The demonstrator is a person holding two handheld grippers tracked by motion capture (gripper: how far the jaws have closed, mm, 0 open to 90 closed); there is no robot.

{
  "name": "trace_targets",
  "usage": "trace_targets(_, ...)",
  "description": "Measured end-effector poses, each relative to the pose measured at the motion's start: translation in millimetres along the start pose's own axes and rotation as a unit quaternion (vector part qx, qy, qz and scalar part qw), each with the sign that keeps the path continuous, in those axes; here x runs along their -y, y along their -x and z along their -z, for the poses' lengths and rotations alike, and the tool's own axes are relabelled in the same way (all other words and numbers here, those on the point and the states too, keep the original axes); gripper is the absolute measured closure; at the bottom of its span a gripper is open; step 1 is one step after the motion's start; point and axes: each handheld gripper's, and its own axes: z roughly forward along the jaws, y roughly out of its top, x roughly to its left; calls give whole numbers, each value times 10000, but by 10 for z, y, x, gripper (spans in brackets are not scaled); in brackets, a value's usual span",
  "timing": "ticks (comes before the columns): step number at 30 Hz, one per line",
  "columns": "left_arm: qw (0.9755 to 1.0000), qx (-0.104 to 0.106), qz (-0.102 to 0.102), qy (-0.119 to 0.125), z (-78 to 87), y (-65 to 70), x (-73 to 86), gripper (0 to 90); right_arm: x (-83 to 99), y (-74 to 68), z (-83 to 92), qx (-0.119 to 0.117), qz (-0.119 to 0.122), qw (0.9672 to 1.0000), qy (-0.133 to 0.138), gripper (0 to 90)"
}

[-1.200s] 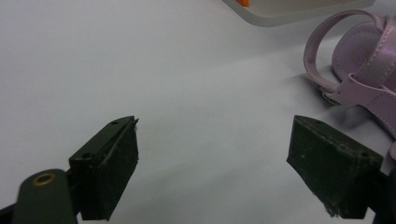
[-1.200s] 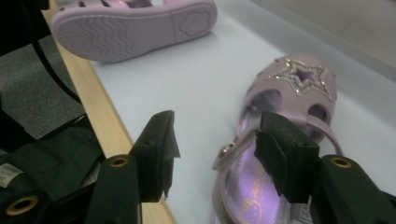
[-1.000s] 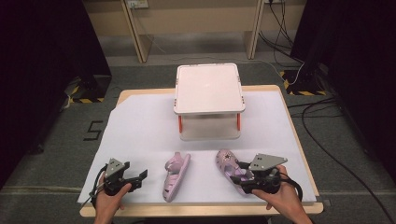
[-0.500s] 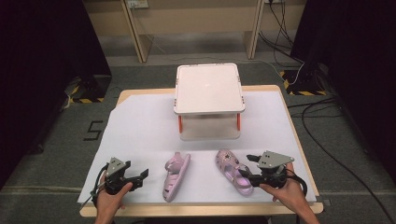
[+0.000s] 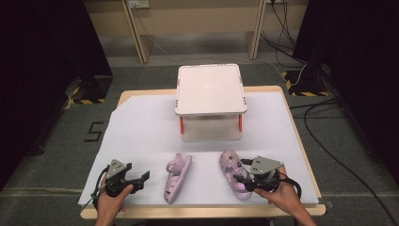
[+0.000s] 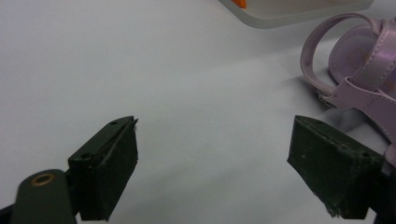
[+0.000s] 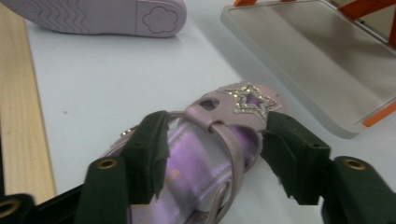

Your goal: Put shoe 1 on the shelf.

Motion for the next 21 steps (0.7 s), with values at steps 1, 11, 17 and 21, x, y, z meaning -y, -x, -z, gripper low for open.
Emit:
trace_targets(1,10000,4,5,-3,4,-1,0,152,2,0,5,-22,-7,10000,-6,434)
trace_targets(11,10000,12,10,5,-2,6,-9,152,-1,-4,5,-123,36,9999,-90,471)
trace_targets(17,10000,53,-67,3,4,23,-4,154,43,9,13,-9,95,9996,-284,480)
trace_targets(21,10000,35,-45,12,10,7,0,154,15,-7,-65,95,134,9996,-247,516)
